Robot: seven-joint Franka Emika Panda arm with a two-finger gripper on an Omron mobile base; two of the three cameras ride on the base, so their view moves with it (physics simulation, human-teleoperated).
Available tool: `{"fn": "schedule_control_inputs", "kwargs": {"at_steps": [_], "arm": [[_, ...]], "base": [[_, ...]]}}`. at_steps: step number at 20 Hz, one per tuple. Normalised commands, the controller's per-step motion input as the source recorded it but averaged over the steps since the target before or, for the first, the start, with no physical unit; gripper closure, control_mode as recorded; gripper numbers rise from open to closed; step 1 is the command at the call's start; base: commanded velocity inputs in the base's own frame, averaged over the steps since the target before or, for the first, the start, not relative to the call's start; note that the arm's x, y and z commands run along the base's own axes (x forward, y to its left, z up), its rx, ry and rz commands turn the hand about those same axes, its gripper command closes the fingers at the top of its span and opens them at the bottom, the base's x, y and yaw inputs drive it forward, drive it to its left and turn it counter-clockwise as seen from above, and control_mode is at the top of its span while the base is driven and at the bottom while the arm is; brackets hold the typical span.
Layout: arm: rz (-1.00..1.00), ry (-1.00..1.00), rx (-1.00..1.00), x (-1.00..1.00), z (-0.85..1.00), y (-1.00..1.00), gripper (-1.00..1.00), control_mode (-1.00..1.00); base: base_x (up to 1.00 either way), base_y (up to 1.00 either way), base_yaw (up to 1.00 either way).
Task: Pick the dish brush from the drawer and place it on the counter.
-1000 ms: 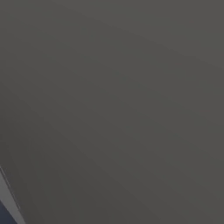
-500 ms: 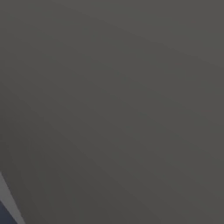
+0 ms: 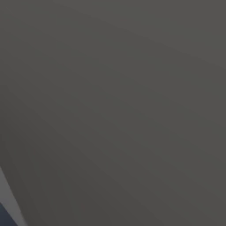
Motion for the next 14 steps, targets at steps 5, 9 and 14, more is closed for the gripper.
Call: {"fn": "schedule_control_inputs", "kwargs": {"at_steps": [5,9,14], "arm": [[0.24,0.18,0.0,0.41,-0.11,0.3,1.0,-1.0],[0.22,0.3,0.0,0.62,-0.4,0.22,1.0,-1.0],[0.21,0.33,0.0,0.74,-0.39,0.23,1.0,-1.0]], "base": [[0.0,0.0,0.0],[0.0,0.0,0.0],[0.0,0.0,0.0]]}}
